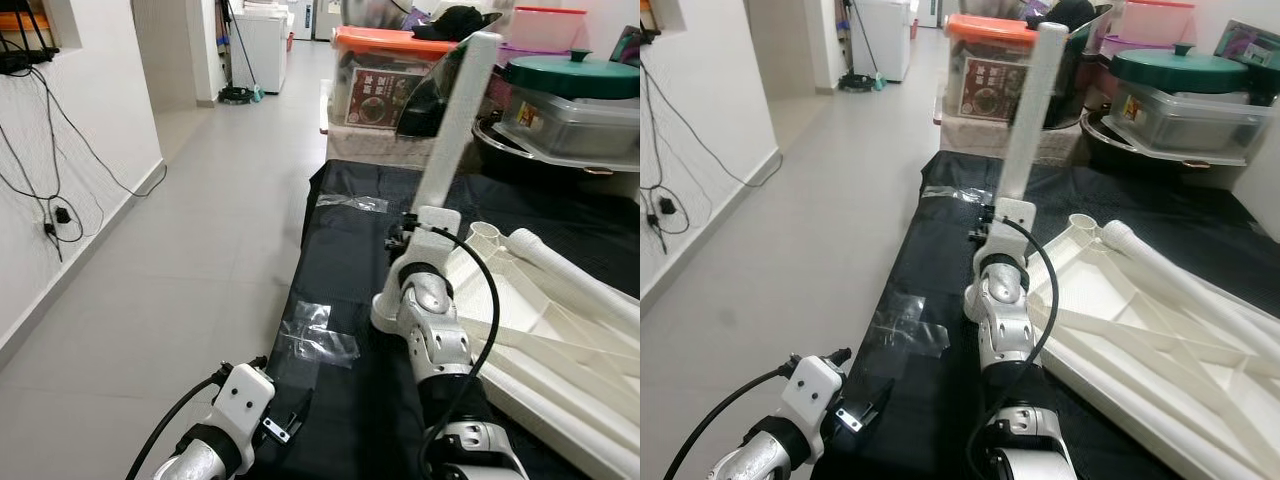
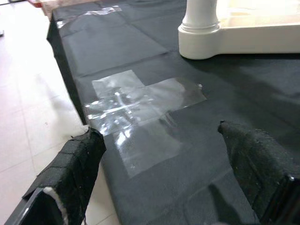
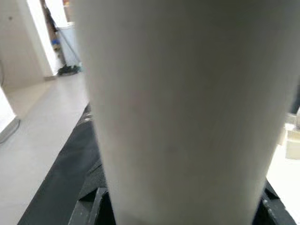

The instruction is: Building children table

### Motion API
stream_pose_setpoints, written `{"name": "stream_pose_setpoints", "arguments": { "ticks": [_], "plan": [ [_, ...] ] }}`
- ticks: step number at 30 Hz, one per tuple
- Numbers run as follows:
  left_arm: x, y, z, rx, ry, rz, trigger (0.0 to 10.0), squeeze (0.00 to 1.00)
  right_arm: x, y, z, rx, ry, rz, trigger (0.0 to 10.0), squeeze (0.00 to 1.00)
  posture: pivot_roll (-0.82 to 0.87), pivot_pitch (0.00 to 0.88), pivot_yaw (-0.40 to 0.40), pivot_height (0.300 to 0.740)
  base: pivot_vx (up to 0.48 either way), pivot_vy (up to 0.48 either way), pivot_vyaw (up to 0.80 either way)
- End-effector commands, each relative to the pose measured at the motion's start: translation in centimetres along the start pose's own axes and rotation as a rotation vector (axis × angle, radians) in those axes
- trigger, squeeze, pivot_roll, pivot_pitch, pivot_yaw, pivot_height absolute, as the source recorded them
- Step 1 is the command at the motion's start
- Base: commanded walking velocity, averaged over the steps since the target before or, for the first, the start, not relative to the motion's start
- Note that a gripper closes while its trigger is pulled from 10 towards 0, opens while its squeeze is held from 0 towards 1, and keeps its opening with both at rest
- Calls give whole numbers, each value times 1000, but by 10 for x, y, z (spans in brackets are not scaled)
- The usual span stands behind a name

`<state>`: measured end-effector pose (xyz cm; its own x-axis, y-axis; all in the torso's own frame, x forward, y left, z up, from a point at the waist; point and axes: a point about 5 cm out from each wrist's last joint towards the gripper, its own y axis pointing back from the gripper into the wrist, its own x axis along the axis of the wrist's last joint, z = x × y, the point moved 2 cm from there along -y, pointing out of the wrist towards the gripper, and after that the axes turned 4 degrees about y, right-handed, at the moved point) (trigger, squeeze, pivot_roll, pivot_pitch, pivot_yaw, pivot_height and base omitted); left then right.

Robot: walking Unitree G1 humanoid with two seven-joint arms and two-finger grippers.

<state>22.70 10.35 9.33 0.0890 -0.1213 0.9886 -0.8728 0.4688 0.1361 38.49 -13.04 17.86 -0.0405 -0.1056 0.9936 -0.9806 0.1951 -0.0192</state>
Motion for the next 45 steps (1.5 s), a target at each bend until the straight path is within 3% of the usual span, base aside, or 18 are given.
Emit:
{"name": "stream_pose_setpoints", "arguments": {
  "ticks": [1,5,6,12,14,15,17,19,21,28,29,31,32,36,39,41,42,45],
  "plan": [
    [-3,0,2,-9,-1,-8,10000,0,-25,17,-36,94,-136,-82,10000,1000,154,0,-92,740,0,0,0],
    [-3,1,3,-15,2,-9,10000,0,-8,11,-37,216,-120,12,10000,1000,150,0,-88,740,0,0,0],
    [-3,0,3,-16,3,-9,10000,0,-3,8,-35,256,-137,25,10000,0,150,0,-88,740,0,0,0],
    [-4,0,3,-19,4,-10,10000,0,9,0,-33,642,-207,15,10000,0,148,0,-87,740,0,0,0],
    [-4,0,3,-19,4,-10,10000,0,9,0,-33,642,-207,15,10000,0,148,0,-87,740,0,0,0],
    [-4,-1,3,-20,4,-10,10000,0,9,2,-32,797,-187,-15,10000,0,143,0,-85,740,0,0,0],
    [-4,-1,3,-20,4,-10,10000,0,9,2,-32,797,-187,-15,10000,0,143,0,-85,740,0,0,0],
    [-4,-1,3,-21,3,-9,10000,0,9,5,-30,960,-159,-56,10000,0,144,0,-85,740,0,0,0],
    [-3,-2,2,-18,1,-7,10000,0,12,15,-29,1293,-127,-127,10000,0,157,0,-94,740,0,0,0],
    [-3,0,2,-4,-4,-7,10000,0,18,28,-45,1583,-77,-172,10000,0,173,0,-101,740,0,0,0],
    [-3,0,2,-3,-4,-7,10000,0,9,36,-51,1678,15,-226,7922,0,173,0,-98,740,0,0,0],
    [-3,0,2,-3,-4,-7,10000,0,9,36,-51,1678,15,-226,7922,0,173,0,-98,740,0,0,0],
    [-3,0,2,-5,-3,-8,10000,0,-5,41,-54,1714,132,-283,0,0,174,0,-99,740,0,0,0],
    [-3,1,2,-5,-3,-9,10000,0,-10,42,-54,1720,174,-299,0,0,174,0,-99,740,0,0,0],
    [-3,0,2,-7,-2,-9,10000,0,-12,31,-58,1576,237,-231,0,0,171,0,-96,740,0,0,0],
    [-3,0,2,-7,-1,-9,10000,0,-6,11,-57,1312,185,-153,0,0,171,0,-96,740,0,0,0],
    [-3,0,2,-7,-1,-9,10000,0,-6,11,-57,1312,185,-153,0,0,171,0,-96,740,0,0,0],
    [-3,0,2,-8,0,-9,10000,0,-6,-20,-32,835,136,-141,0,0,165,0,-98,740,0,0,0]
  ]
}}
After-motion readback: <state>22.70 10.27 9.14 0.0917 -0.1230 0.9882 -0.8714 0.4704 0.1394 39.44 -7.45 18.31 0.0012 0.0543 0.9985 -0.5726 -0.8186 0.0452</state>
